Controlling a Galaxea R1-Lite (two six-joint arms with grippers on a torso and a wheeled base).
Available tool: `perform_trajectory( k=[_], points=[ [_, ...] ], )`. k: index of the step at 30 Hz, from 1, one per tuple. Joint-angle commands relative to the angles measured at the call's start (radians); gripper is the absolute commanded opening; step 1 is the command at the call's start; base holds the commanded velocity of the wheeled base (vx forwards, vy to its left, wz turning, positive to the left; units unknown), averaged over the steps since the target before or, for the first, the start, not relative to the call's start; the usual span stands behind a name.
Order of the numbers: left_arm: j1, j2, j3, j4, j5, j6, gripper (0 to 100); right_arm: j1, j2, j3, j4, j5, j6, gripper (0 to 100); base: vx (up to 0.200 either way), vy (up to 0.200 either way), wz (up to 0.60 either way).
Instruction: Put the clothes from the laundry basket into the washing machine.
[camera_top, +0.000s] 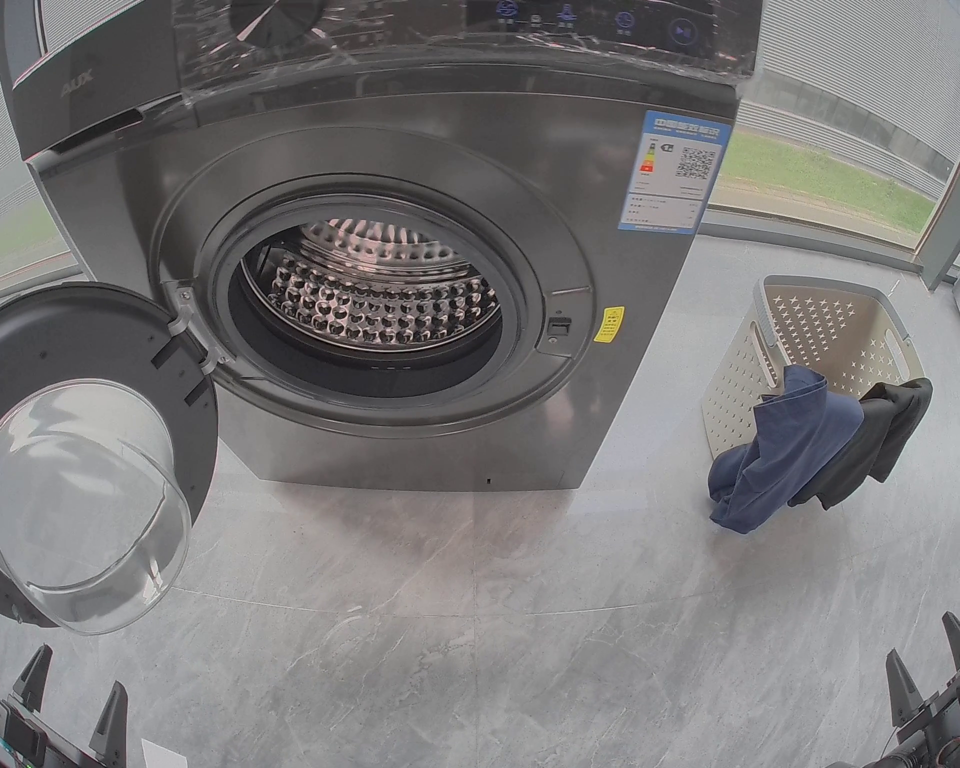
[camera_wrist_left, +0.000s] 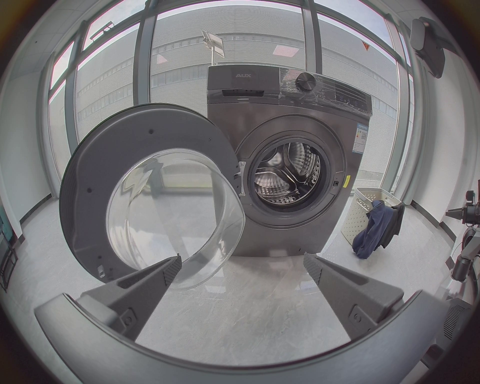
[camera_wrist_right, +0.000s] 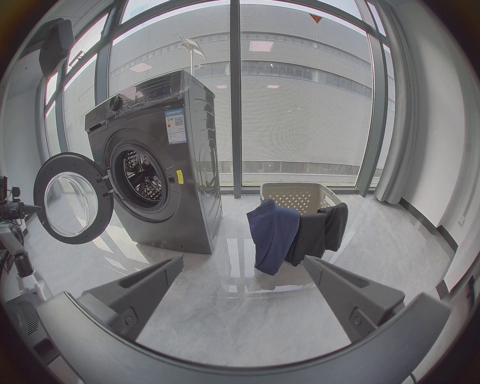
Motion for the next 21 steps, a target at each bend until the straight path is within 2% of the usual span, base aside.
perform_trajectory(
  k=[1,7,16,21],
  points=[
    [-0.001,-0.015,0.018,0.0,0.001,-0.001,100,0.0,-0.013,0.016,-0.002,0.0,0.0,100,0.2,0.0,0.0],
    [-0.001,-0.015,0.018,0.0,0.001,-0.001,100,0.0,-0.013,0.016,-0.002,0.0,0.0,100,0.2,0.0,0.0],
    [-0.001,-0.015,0.018,-0.002,0.001,-0.002,100,0.0,-0.013,0.016,0.0,0.0,0.0,100,0.0,0.0,0.0],
    [-0.001,-0.015,0.018,0.0,0.001,-0.002,100,0.0,-0.013,0.016,0.0,0.0,0.0,100,0.0,-0.2,0.0]
  ],
)
